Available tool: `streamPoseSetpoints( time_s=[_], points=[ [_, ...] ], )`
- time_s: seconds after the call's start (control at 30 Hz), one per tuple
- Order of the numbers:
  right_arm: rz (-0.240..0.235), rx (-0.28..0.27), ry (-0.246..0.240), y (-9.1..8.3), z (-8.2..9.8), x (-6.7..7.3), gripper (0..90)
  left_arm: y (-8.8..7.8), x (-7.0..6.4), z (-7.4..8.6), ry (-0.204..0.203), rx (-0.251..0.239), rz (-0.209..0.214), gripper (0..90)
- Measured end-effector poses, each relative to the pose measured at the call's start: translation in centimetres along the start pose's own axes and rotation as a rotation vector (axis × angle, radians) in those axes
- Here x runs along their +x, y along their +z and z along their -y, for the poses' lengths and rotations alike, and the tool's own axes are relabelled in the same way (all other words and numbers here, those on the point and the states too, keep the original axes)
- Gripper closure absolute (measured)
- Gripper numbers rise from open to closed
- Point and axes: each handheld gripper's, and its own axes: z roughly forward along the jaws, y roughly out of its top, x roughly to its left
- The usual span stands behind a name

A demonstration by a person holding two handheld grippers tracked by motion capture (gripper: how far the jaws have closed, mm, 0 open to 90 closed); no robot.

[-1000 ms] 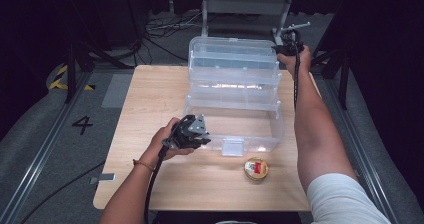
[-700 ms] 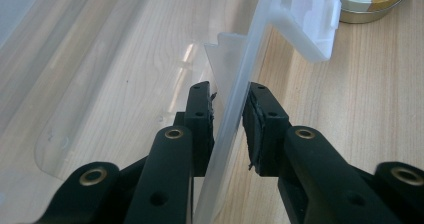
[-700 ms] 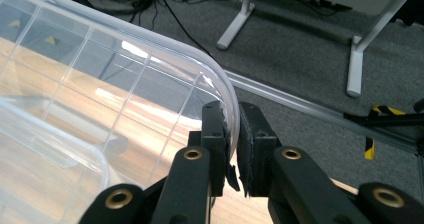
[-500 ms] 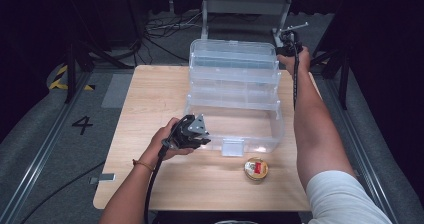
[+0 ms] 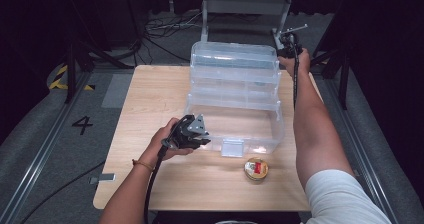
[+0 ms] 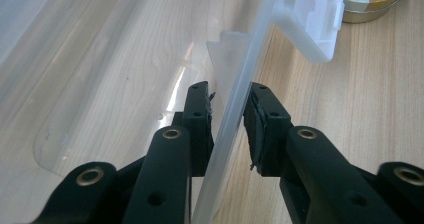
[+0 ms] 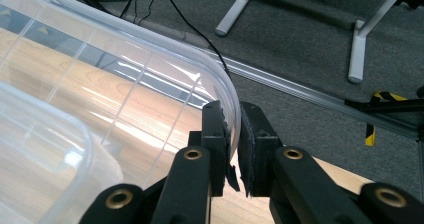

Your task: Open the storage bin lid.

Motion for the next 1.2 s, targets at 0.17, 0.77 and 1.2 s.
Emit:
streamPoseSetpoints(
  time_s=[0.17, 0.77, 1.2],
  points=[
    [0.003, 0.004, -0.002, 0.1, 0.0, 0.0, 82.8, 0.0, 0.0, 0.0, 0.0, 0.0, -0.001, 73.4],
    [0.008, 0.069, 0.002, 1.5, 1.4, -0.4, 79.7, 0.0, 0.1, 0.1, -0.003, -0.003, 0.009, 72.9],
    [0.063, 0.076, -0.005, 0.7, 1.6, -0.2, 59.4, -0.1, 0.0, 0.1, -0.001, 0.0, 0.008, 72.7]
  ],
)
